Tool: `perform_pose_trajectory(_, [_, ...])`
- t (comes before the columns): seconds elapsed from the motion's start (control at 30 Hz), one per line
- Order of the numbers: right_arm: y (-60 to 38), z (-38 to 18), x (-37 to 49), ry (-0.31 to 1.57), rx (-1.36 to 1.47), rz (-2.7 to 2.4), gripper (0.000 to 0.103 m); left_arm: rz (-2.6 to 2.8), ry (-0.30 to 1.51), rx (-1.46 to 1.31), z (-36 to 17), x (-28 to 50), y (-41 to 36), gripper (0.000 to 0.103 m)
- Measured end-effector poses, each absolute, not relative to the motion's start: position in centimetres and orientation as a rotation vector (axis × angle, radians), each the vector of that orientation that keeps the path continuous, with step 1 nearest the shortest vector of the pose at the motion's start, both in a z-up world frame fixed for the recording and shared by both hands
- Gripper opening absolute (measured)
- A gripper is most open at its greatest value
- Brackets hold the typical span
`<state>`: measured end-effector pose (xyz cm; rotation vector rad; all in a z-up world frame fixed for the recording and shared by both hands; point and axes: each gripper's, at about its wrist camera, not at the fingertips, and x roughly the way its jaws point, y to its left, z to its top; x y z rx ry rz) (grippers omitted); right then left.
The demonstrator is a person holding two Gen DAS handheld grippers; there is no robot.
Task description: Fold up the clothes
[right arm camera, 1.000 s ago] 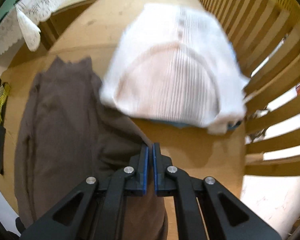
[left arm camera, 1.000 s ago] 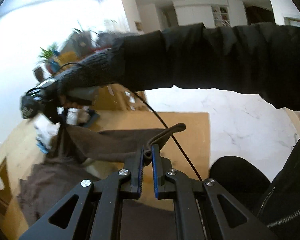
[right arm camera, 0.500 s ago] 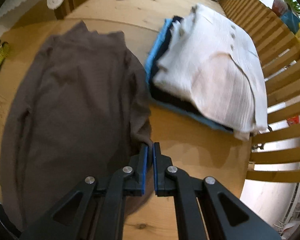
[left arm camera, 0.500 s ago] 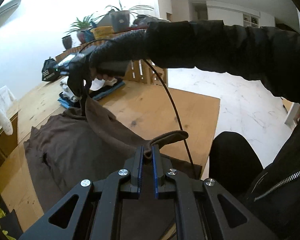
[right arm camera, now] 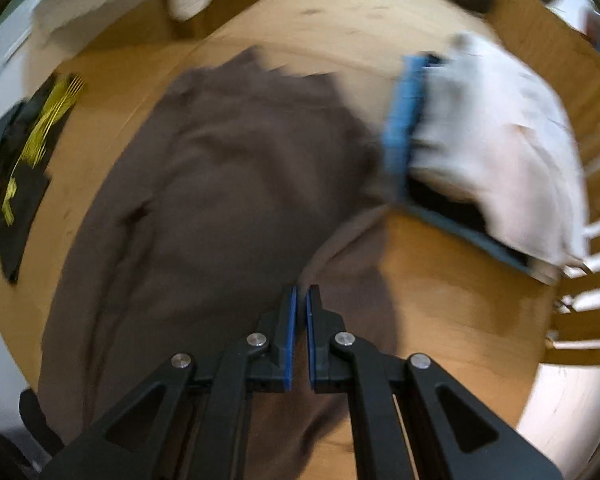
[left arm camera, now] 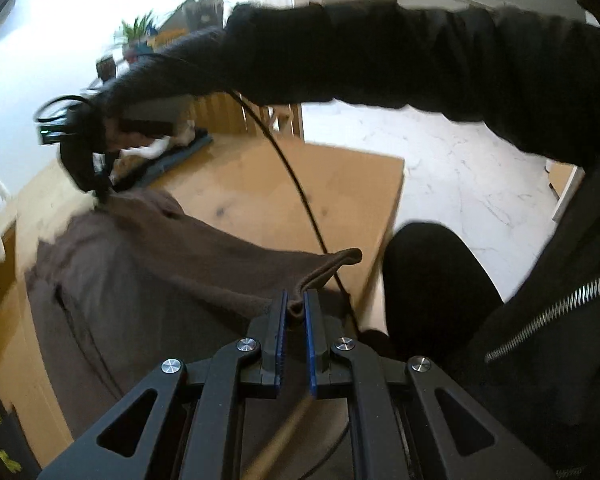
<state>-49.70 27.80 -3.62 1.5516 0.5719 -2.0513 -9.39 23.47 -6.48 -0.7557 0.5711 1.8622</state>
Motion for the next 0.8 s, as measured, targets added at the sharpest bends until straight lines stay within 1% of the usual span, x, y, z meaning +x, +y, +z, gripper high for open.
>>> perform_pose_trajectory(0.03, [26.6,-4.7,-49.3,0.597,1.569,-2.008,0.005,1.859,0.569,-0.777,-6.9,-9.1,23.2,0.008])
perform_pose_trajectory(0.1, [25.6,-6.2,-48.9,0.611,1.633,-1.954,0.009,1.853,0.581,-0.841,-8.2,-9.5,22.8,0.009])
perform_pose_trajectory(0.13, [25.7,-6.3,-48.8,0.59,1.648,-1.942,0.012,1.851,0.585,-0.87,-8.7,-9.8,22.4,0.012])
perform_pose_trajectory(0.2, [27.0,-5.1,-49.0,0.499,1.628,-1.941,0.017,1.847,0.592,-0.929,-9.7,-10.3,21.6,0.013])
perform_pose_trajectory(0.23, [28.1,-3.9,-49.2,0.452,1.605,-1.956,0.019,1.866,0.594,-0.946,-9.4,-11.2,20.8,0.013])
perform_pose_trajectory(0.3, [31.0,-1.1,-49.4,0.37,1.535,-2.012,0.019,1.902,0.599,-0.979,-8.6,-13.0,19.3,0.014])
perform_pose_trajectory(0.37, [34.4,1.4,-49.5,0.354,1.421,-2.17,0.019,1.938,0.603,-1.013,-7.8,-14.8,17.7,0.014])
perform_pose_trajectory(0.43, [38.6,1.8,-49.8,0.3,1.383,-2.302,0.019,1.974,0.607,-1.047,-7.0,-16.7,16.2,0.014])
perform_pose_trajectory(0.5, [41.3,0.2,-49.9,0.202,1.419,-2.303,0.019,2.023,0.578,-1.054,-5.5,-21.2,16.3,0.013])
perform_pose_trajectory(0.53, [42.2,-1.0,-49.6,0.185,1.446,-2.297,0.019,2.018,0.544,-1.07,-4.8,-23.3,16.6,0.015])
perform_pose_trajectory(0.6, [43.0,-3.6,-49.0,0.161,1.496,-2.275,0.019,2.014,0.535,-1.062,-3.2,-26.0,16.6,0.015])
perform_pose_trajectory(0.63, [43.1,-4.7,-48.8,0.134,1.508,-2.251,0.019,2.012,0.53,-1.057,-2.4,-27.3,16.6,0.018])
perform_pose_trajectory(0.67, [43.1,-5.4,-48.6,0.096,1.502,-2.227,0.019,2.032,0.579,-1.031,-1.9,-28.1,16.8,0.027])
perform_pose_trajectory(0.7, [43.0,-5.8,-48.6,0.044,1.476,-2.213,0.019,2.069,0.635,-1.02,-1.5,-29.3,17.3,0.031])
perform_pose_trajectory(0.73, [42.8,-5.9,-48.6,-0.001,1.445,-2.205,0.019,2.1,0.648,-1.032,-1.3,-31.4,18.0,0.029])
perform_pose_trajectory(0.8, [41.7,-5.9,-48.3,-0.052,1.382,-2.168,0.019,2.094,0.562,-1.063,-1.5,-35.5,19.8,0.029])
